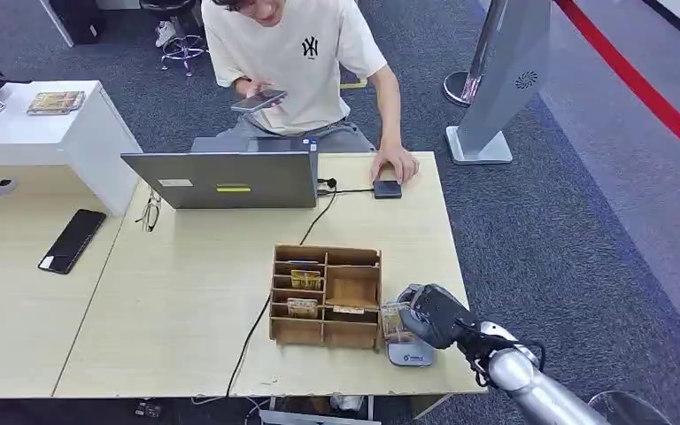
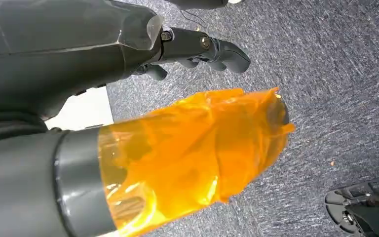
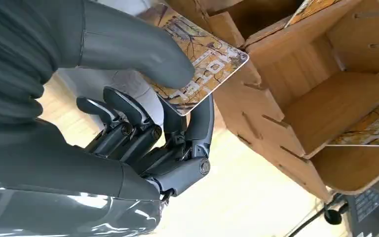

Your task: Pass the card to the sensor for recognition and then transmit it.

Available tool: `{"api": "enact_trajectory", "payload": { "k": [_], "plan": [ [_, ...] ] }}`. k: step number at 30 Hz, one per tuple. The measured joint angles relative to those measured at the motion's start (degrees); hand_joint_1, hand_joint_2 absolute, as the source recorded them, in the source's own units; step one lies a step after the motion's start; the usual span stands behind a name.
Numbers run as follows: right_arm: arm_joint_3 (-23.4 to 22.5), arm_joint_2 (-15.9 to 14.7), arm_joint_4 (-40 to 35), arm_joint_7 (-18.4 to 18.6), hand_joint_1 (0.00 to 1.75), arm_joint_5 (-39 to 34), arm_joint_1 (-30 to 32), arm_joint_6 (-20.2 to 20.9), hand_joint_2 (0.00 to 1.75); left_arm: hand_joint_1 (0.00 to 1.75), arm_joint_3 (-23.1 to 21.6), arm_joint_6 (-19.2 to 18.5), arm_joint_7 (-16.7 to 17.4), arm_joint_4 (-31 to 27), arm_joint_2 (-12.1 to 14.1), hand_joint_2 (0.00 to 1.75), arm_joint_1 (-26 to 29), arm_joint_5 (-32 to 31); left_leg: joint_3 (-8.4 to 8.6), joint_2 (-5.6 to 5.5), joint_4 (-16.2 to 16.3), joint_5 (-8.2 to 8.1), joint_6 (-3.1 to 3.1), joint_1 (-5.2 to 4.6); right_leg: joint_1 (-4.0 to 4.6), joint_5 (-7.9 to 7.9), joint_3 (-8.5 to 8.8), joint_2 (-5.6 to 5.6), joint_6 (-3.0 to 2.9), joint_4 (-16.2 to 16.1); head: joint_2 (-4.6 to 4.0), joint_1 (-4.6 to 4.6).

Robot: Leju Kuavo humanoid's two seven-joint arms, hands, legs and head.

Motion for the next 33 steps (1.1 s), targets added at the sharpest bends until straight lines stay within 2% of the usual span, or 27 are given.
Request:
{"api": "enact_trajectory", "payload": {
  "k": [16,33],
  "plan": [
    [-0.87,-2.75,1.59,1.42,1.75,0.79,-1.56,2.58,1.75,0.0,0.0,0.07,0.02,0.0,0.02,0.0,0.02,0.0,-0.01,-0.01,0.0,0.0,0.0,0.0,0.0,0.0,0.0,-0.01,0.0,0.0,0.0,0.0],
    [-0.68,-2.69,3.5,0.96,1.75,-0.35,-2.39,3.43,1.75,0.0,0.0,0.11,0.17,0.0,0.02,0.0,0.03,0.07,-0.01,-0.01,0.0,0.0,0.0,0.0,0.0,0.0,0.0,-0.01,0.0,0.0,0.0,-0.02]
  ]
}}
